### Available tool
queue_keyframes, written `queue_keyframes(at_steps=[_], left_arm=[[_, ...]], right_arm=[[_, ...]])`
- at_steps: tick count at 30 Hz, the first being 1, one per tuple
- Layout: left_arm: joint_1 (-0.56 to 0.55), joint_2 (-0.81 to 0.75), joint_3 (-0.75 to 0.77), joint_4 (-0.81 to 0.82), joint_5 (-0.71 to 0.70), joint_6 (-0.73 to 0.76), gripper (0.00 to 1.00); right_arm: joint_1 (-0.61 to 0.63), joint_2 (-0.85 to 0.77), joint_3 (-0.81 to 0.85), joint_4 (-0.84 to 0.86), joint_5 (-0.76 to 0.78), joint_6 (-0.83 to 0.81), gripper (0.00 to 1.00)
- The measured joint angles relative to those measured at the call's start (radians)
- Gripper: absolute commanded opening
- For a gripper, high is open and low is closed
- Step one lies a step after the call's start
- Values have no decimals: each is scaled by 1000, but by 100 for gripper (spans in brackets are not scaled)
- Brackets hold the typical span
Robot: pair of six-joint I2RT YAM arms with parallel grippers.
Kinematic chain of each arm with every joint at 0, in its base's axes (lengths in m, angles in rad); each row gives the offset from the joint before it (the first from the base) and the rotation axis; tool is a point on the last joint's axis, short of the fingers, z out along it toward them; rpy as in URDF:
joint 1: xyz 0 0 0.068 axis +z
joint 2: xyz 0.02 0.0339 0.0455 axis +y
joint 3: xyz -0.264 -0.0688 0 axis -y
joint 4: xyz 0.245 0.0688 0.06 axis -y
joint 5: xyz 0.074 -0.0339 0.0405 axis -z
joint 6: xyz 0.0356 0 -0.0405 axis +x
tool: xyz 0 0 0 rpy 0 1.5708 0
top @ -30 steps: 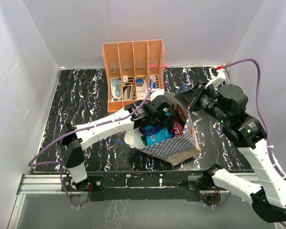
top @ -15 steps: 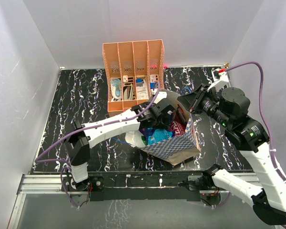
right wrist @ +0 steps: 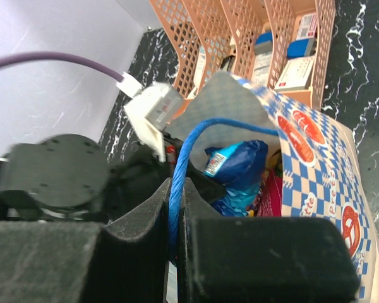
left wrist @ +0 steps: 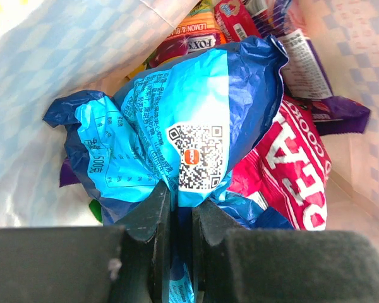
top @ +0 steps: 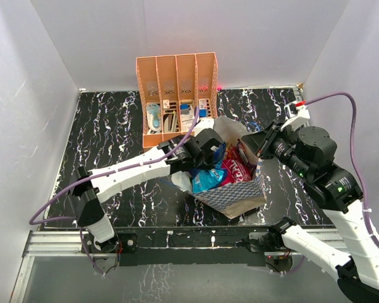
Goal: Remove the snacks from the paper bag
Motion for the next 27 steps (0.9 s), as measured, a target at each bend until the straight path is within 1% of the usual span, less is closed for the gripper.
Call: queue_keyframes(at_steps=[6,14,22,27], left_arm=[[0,-72,-1,13,3,27,0],[0,-149,-1,30,8,76,0],[0,-252,-41,127,48,132,0],[0,-311,-48,188,103,172,0]], right_arm=[[0,-15,-45,-12,0,0,8],[0,-35,-45,-21,22,0,8],[0,-52,-45,-31,42,1,8],[0,-59,-45,-47,50,1,8]])
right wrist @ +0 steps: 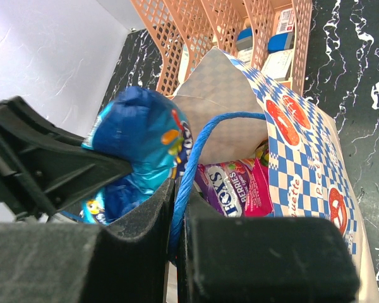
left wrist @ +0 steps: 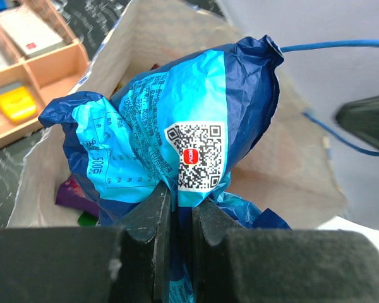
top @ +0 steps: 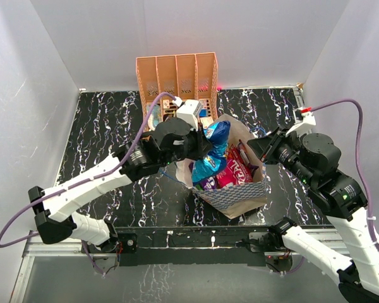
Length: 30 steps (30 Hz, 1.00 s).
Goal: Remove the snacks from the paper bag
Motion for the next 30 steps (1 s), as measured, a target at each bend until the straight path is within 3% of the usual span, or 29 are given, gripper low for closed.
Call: queue_keyframes(at_steps=[7,12,16,21,26,30], left_arm=[[0,-72,40,87,93,131,0],[-2,-110,160,88,47,274,0],[-5,-157,232,76,-151,388,0],[-5,-153,272,93,-575,572,0],[7,-146,75,362,-878,921,0],[32,-139,-86,486,-938,1062,0]], right_arm=[[0,-13,0,-9,16,2,8],[0,-29,0,-16,27,3,8],[0,-45,0,-31,41,4,7],[0,-63,0,-39,58,7,8],[0,-75,0,-63,76,11,8],[0,-75,0,-70,79,11,8]])
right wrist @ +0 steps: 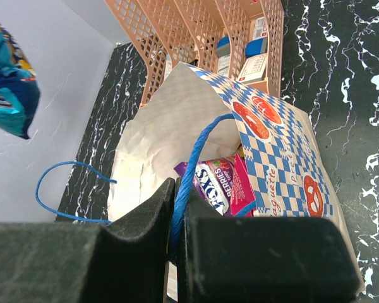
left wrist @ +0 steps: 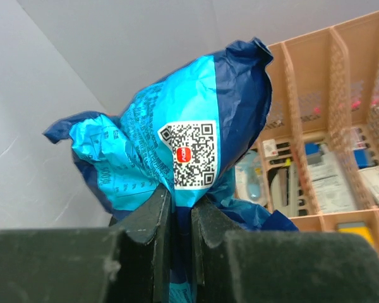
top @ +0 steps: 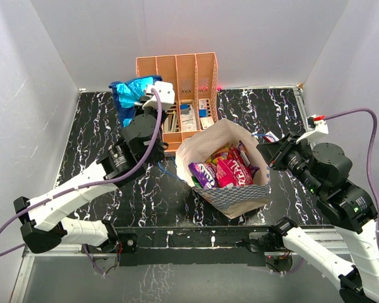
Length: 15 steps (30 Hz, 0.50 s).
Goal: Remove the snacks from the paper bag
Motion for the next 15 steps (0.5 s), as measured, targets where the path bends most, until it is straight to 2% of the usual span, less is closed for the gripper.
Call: queue_keyframes(at_steps=[3,10,15], left_arm=[[100,8,-18,-86,57,-108,0],[505,72,15,-396,234,-455,0],[681,187,14,-551,373,-678,0]], right_arm=[[0,0,0,-6,0,0,8],[0,-2,0,-13,0,7,8],[0,-3,0,-13,0,15,8]])
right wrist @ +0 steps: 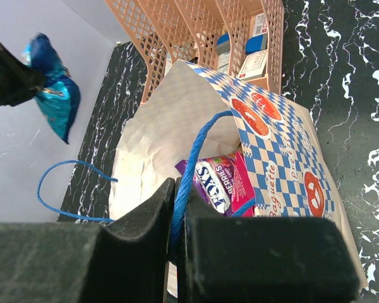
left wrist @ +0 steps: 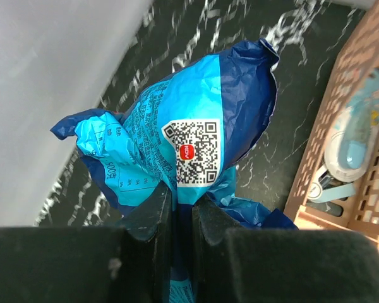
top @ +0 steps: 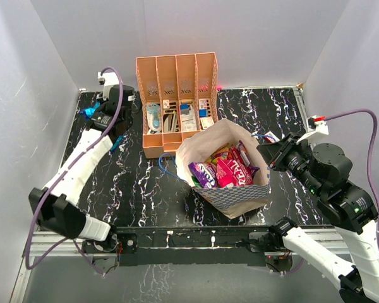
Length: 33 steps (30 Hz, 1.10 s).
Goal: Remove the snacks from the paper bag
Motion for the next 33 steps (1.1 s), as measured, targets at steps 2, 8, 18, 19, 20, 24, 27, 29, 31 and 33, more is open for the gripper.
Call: queue_keyframes(at_steps=[2,8,18,19,20,24,27,29,31,33], left_arm=[[62,68,0,-34,61,-86,0],[172,286,22,-79,119,-228,0],[277,635,264,-107,172,-322,22],[280,666,301,-106,172,-324,33],[282,691,332,-107,172,-324,43],[282,730,440,-151,189,-340,85],[282,693,448,-163,249,-351,98],[282,614,377,-143,344,-346,99],[282,489,260,-116,462,-333,98],[282,340,148,-82,583,-322,98]], right_arm=[[0,1,0,0,-2,0,8],[0,20,2,0,-12,-1,8],[0,35,2,0,-16,0,8],[0,35,2,0,-16,0,8],[0,35,2,0,-16,0,8],[0,34,2,0,-19,4,8],[0,33,2,0,-27,8,8],[0,32,2,1,-38,10,8],[0,32,0,7,-61,10,8],[0,35,0,16,-87,9,8]])
